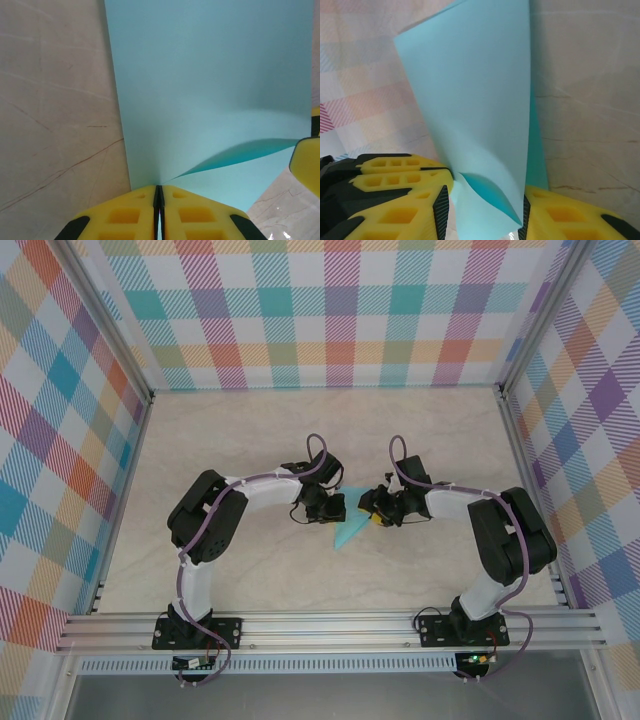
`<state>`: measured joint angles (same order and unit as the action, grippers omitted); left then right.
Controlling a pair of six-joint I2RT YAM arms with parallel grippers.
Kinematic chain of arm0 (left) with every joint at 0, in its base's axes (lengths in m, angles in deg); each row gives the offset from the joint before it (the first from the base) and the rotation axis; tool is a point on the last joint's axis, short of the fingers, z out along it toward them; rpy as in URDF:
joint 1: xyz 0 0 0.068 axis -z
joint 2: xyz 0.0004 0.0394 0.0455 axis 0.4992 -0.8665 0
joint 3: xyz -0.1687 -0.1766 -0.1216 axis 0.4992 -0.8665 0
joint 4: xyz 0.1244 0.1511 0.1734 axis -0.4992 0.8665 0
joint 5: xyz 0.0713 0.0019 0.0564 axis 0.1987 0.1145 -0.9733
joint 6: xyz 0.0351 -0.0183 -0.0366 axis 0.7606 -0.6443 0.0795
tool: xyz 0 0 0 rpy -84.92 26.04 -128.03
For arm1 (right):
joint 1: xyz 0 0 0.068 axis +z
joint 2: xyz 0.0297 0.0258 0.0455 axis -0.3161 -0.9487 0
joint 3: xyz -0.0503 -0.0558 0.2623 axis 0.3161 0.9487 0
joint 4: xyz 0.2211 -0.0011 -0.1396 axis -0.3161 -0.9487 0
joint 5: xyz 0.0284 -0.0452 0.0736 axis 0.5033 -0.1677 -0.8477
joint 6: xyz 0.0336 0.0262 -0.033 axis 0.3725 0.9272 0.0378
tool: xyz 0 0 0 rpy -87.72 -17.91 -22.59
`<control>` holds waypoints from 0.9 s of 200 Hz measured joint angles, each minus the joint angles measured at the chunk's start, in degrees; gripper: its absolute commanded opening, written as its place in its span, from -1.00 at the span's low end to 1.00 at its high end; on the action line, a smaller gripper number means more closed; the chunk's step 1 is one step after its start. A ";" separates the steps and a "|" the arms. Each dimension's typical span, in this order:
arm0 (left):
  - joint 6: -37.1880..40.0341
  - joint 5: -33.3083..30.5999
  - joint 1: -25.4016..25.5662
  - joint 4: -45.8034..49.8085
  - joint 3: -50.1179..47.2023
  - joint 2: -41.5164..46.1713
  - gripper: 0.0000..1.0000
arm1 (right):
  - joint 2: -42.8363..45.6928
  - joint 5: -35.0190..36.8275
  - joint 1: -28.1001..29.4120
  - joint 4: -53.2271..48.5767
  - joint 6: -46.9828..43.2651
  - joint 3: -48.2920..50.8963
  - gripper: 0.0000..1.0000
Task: Fold a paper plane with a square sheet of paper (pick it up from the middle)
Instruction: Third fold the triangle at the center of the table.
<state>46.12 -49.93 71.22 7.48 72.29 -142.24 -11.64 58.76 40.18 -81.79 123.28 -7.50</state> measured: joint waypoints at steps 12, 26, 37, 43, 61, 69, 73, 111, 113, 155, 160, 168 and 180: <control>0.02 -0.09 0.02 -0.02 0.00 0.11 -0.70 | 0.00 -0.85 0.00 0.48 -0.76 0.00 -0.24; 0.04 -0.81 0.13 -0.04 0.00 0.39 -0.66 | 0.00 -1.77 0.00 0.61 -2.12 0.00 -0.29; 0.00 -1.53 0.13 -0.02 -0.02 0.79 -0.62 | 0.00 -2.49 0.00 0.68 -3.08 0.00 -0.33; 0.00 -2.01 0.13 -0.04 -0.02 1.11 -0.58 | 0.00 -2.93 0.00 0.70 -3.52 0.00 -0.36; -0.26 -3.15 0.13 -0.26 -0.52 3.23 -0.48 | 0.00 -4.15 0.00 0.66 -5.25 0.00 -0.46; -0.42 -3.58 0.13 -0.55 -1.14 4.70 -0.43 | -0.02 -4.48 0.00 0.61 -5.86 0.00 -0.50; -0.33 -3.72 0.13 -0.66 -1.49 5.57 -0.42 | -0.02 -4.66 0.00 0.57 -6.34 0.00 -0.53; -0.46 -5.29 0.92 -3.08 -6.51 13.25 -0.28 | -0.13 -5.09 0.00 -0.20 -7.65 -0.02 -0.65; -0.42 -5.38 1.05 -3.17 -6.84 13.62 -0.28 | -0.13 -5.09 0.00 -0.22 -7.67 -0.02 -0.65; -0.85 -8.74 4.98 -4.57 -12.41 17.49 -0.24 | -0.61 -5.07 0.00 -0.63 -7.85 -0.07 -0.60; -0.92 -9.25 5.46 -4.57 -12.76 17.49 -0.24 | -0.70 -5.07 0.00 -0.72 -7.96 -0.09 -0.59; -1.38 -9.92 6.25 -4.83 -13.38 17.49 -0.24 | -0.76 -5.07 0.00 -0.90 -8.02 -0.11 -0.60; -1.92 -10.49 7.06 -5.31 -14.27 17.49 -0.23 | -0.76 -5.07 0.00 -1.14 -8.33 -0.13 -0.61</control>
<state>44.19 -60.42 78.28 2.17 58.02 -124.75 -12.40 53.69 40.18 -82.93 114.96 -7.63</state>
